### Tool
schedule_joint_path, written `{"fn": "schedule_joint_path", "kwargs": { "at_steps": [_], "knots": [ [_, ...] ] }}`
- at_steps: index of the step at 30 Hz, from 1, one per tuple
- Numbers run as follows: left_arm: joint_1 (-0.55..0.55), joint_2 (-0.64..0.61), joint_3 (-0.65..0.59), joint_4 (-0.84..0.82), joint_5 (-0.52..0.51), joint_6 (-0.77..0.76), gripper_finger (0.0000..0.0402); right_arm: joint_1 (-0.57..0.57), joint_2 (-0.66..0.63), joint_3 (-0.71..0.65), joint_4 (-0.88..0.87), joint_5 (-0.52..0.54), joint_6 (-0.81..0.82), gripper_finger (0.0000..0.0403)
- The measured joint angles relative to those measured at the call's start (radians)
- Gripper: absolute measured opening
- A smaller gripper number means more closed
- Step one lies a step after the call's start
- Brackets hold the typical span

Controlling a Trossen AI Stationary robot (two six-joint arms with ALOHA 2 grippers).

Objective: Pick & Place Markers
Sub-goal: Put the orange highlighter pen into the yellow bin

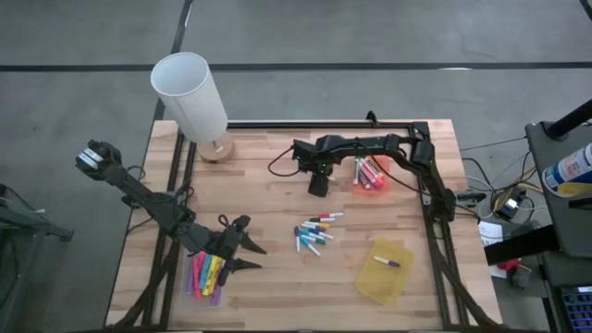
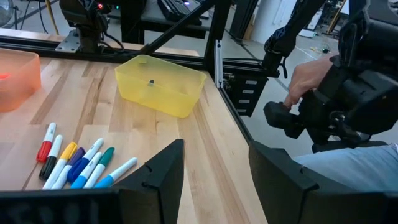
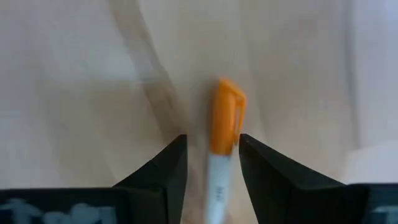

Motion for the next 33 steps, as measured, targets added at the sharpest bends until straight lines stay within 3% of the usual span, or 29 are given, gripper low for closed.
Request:
{"fn": "schedule_joint_path", "kwargs": {
  "at_steps": [9,17,25,33],
  "knots": [
    [0.0,0.0,0.0,-0.002,0.0,0.0,0.0174,0.0,0.013,-0.005,0.002,-0.035,0.006,0.0108],
    [0.0,0.0,0.0,-0.002,0.0,0.0,0.0174,0.002,0.013,-0.006,0.001,-0.073,-0.006,0.0028],
    [0.0,0.0,0.0,-0.002,0.0,0.0,0.0174,0.027,-0.016,0.004,-0.052,-0.092,0.038,0.0029],
    [0.0,0.0,0.0,-0.002,0.0,0.0,0.0174,0.126,-0.143,0.01,-0.163,-0.091,0.085,0.0029]
  ]
}}
